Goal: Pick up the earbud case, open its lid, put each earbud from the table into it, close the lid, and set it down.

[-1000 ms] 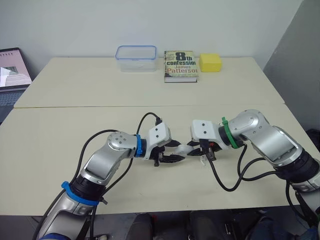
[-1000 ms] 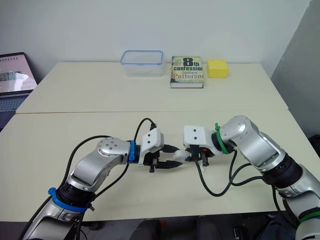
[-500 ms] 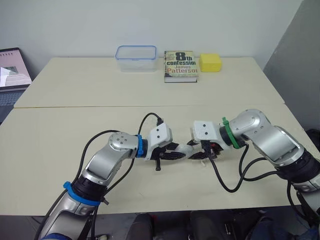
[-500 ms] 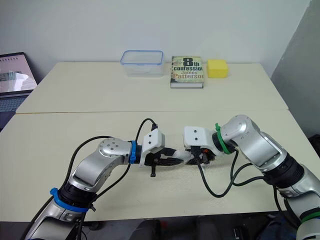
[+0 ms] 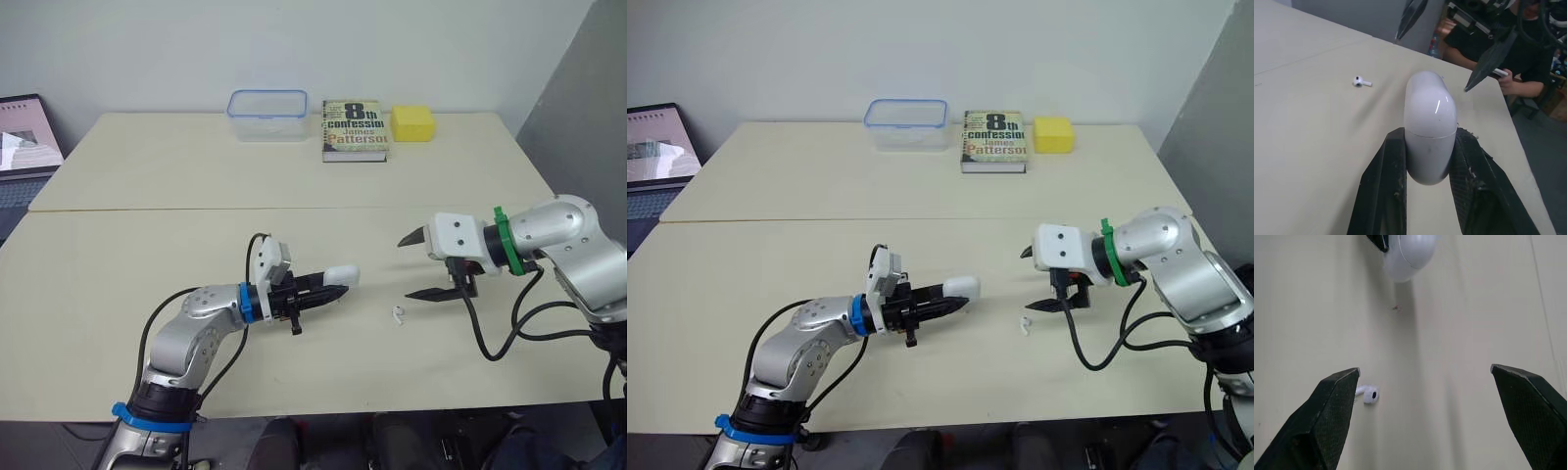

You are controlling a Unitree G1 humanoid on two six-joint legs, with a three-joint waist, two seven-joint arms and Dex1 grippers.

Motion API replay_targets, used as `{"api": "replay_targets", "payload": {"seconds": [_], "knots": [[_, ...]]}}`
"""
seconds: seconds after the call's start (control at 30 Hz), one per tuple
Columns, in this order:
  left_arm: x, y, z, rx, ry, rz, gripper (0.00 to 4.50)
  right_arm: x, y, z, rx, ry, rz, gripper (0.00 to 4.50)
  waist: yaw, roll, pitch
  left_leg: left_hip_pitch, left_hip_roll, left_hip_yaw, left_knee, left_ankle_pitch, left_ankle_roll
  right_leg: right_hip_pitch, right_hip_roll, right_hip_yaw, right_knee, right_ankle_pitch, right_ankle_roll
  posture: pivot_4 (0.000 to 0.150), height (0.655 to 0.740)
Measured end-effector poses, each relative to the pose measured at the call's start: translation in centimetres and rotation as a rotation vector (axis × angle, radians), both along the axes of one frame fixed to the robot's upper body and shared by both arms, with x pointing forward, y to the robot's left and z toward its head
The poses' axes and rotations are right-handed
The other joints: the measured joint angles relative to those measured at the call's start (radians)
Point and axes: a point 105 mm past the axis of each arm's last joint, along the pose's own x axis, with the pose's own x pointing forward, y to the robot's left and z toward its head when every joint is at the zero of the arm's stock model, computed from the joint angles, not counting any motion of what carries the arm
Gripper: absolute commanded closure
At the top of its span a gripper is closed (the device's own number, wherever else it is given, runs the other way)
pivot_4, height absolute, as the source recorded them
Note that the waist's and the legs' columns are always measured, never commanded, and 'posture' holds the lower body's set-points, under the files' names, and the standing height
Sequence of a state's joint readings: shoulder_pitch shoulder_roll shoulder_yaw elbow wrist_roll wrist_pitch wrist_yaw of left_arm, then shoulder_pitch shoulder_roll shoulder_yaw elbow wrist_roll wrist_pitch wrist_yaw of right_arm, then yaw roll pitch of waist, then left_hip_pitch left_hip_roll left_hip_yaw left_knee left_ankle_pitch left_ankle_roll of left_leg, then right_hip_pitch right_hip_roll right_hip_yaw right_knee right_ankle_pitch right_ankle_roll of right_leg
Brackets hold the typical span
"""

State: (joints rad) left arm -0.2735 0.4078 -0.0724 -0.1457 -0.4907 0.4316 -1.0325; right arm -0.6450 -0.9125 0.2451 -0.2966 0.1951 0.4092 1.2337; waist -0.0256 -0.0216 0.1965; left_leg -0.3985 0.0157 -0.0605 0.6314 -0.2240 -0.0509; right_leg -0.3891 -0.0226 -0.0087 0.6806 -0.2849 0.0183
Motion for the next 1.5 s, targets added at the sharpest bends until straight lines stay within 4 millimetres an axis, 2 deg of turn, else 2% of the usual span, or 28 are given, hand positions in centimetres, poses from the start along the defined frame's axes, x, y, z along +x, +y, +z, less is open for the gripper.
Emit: {"api": "replay_targets", "payload": {"seconds": [0.23, 0.57, 0.87, 1.2, 1.4, 1.5], "knots": [[-0.1, -0.3, 0.4, 0.006, -0.102, -0.001, 3.7, -1.6, 2.2, 0.8, 0.095, -0.076, 0.1, 0.0, 0.0, 0.0, 0.0, 0.001, 0.0, 0.001, 0.001, 0.0, 0.0, 0.001, 0.0, 0.001, 0.0, 0.001, -0.001, 0.15, 0.74], [-0.2, -0.6, -0.2, 0.031, -0.128, -0.031, 3.7, -0.8, 5.4, 1.5, 0.169, -0.076, 0.108, 0.0, -0.001, 0.0, 0.0, 0.0, 0.0, 0.0, 0.001, 0.0, 0.0, 0.0, 0.0, 0.001, 0.0, 0.003, -0.005, 0.15, 0.74], [-0.3, -0.9, -0.2, 0.036, -0.135, -0.037, 3.7, -0.2, 6.4, 0.6, 0.143, -0.049, 0.088, 0.0, -0.001, 0.0, 0.0, 0.0, 0.0, 0.0, 0.001, 0.0, 0.0, 0.0, 0.0, 0.0, 0.0, 0.003, -0.005, 0.15, 0.74], [-0.1, -0.8, -0.2, 0.036, -0.135, -0.02, 3.7, 0.6, 6.6, 0.2, 0.14, -0.046, 0.046, 0.0, -0.001, 0.0, 0.0, 0.0, 0.0, 0.0, 0.001, 0.0, 0.0, 0.0, 0.0, 0.0, 0.0, 0.003, -0.005, 0.15, 0.74], [0.0, -0.6, -0.1, 0.04, -0.137, -0.013, 3.7, 0.8, 6.8, 0.6, 0.152, -0.051, 0.043, 0.0, -0.001, 0.0, 0.0, 0.0, 0.0, 0.0, 0.001, 0.0, 0.0, 0.0, 0.0, 0.0, 0.0, 0.003, -0.005, 0.15, 0.74], [-0.6, -1.2, -0.5, 0.047, -0.128, -0.057, 3.7, 1.6, 6.5, 1.7, 0.186, -0.087, 0.002, 0.0, -0.001, 0.0, 0.0, 0.0, 0.0, 0.0, 0.001, 0.0, 0.0, 0.0, 0.0, 0.0, 0.0, 0.003, -0.005, 0.15, 0.74]]}}
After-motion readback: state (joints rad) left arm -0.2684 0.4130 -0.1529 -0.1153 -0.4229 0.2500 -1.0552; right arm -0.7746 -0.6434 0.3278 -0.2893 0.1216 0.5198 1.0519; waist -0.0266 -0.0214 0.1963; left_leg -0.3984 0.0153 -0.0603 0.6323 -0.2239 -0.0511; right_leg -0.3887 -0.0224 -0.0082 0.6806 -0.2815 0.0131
